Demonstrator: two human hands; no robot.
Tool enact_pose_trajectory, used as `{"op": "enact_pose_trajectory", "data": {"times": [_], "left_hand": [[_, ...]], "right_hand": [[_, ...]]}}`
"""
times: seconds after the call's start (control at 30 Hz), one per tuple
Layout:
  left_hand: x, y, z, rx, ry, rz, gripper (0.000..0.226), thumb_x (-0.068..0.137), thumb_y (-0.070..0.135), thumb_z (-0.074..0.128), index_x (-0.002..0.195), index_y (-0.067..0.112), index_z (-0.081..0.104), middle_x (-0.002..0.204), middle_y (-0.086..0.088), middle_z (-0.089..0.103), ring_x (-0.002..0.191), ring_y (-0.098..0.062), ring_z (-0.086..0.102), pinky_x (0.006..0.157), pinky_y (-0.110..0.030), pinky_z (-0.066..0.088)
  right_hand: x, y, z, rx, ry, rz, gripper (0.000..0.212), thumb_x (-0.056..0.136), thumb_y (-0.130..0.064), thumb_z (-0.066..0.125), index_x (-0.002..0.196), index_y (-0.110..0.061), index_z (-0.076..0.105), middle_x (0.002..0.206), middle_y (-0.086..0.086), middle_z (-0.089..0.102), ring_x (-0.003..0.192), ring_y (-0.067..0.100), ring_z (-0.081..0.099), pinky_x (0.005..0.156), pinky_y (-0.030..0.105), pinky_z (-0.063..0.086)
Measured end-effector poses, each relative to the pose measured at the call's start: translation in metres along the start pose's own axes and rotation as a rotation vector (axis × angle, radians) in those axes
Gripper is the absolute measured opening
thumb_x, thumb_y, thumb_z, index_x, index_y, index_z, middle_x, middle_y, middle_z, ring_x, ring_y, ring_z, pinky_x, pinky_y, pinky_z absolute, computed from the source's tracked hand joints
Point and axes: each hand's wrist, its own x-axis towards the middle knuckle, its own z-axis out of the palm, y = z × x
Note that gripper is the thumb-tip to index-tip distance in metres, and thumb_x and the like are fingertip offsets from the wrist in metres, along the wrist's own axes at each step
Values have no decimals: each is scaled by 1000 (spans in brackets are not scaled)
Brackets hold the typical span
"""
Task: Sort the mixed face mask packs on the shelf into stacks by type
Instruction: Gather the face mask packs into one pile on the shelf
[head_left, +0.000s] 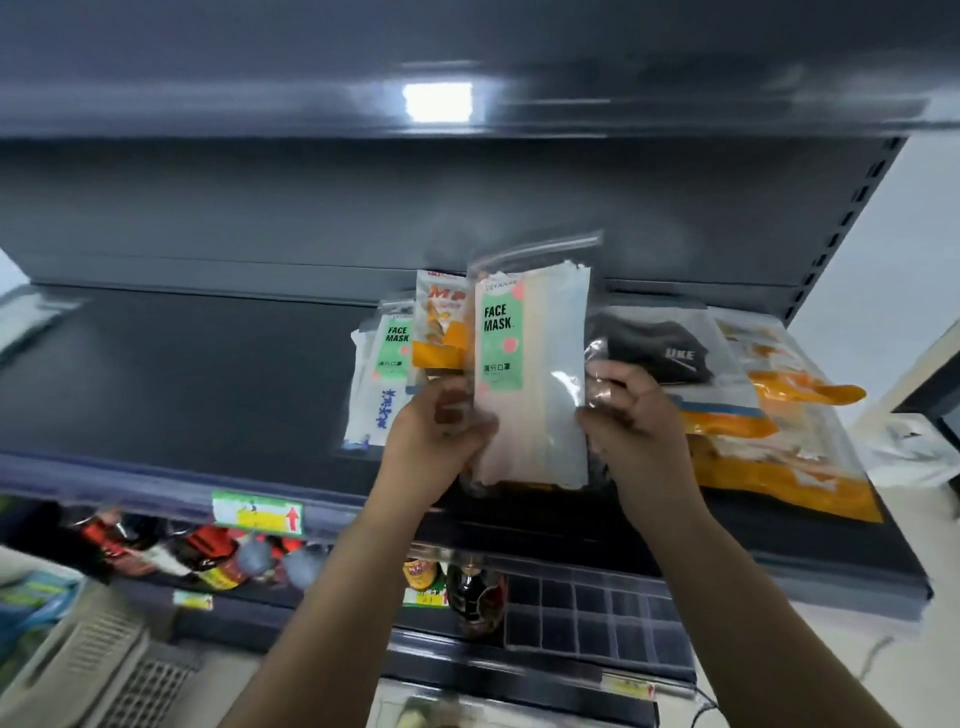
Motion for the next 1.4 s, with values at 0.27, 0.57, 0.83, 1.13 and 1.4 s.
{"op": "enact_pose_trajectory", "data": {"times": [0.27,0.57,0.83,1.13,1.4], "left_hand": [[-18,5,-38,-353,85,-27,25,80,-3,66,98,13,60,74,-2,60,47,-6,53,47,-25,46],[-32,-24,-146,-337,267,55,29,81,-5,64,98,18,60,62,9,64,54,-5,57,47,-17,46],[-52,-63,-272,-322,463,-11,27,82,-1,65,103,14,60,77,-4,59,52,-5,56,41,-17,44],[-59,-113,-415,-283,524,-49,25,82,-2,65,103,11,60,79,-9,59,63,-20,56,45,-23,48],[-40,-147,-496,-227,537,-132,26,82,3,67,106,10,60,80,-9,58,59,-14,58,43,-22,46]], "right_hand": [[3,-17,28,288,-114,11,37,84,7,57,102,-26,59,96,-8,70,92,7,66,73,21,53],[-6,-36,131,43,-442,-11,34,91,-16,58,120,-27,47,105,-15,62,95,4,62,69,18,51],[-37,-59,266,25,-652,23,49,83,-3,64,119,-26,42,93,-3,65,87,14,65,63,31,56],[-74,-73,416,32,-696,-15,58,76,2,68,119,-28,43,83,-3,65,80,10,63,74,34,56],[-71,-81,504,-84,-707,-52,59,76,-1,70,123,-25,42,81,-5,65,79,9,62,77,39,56]]}}
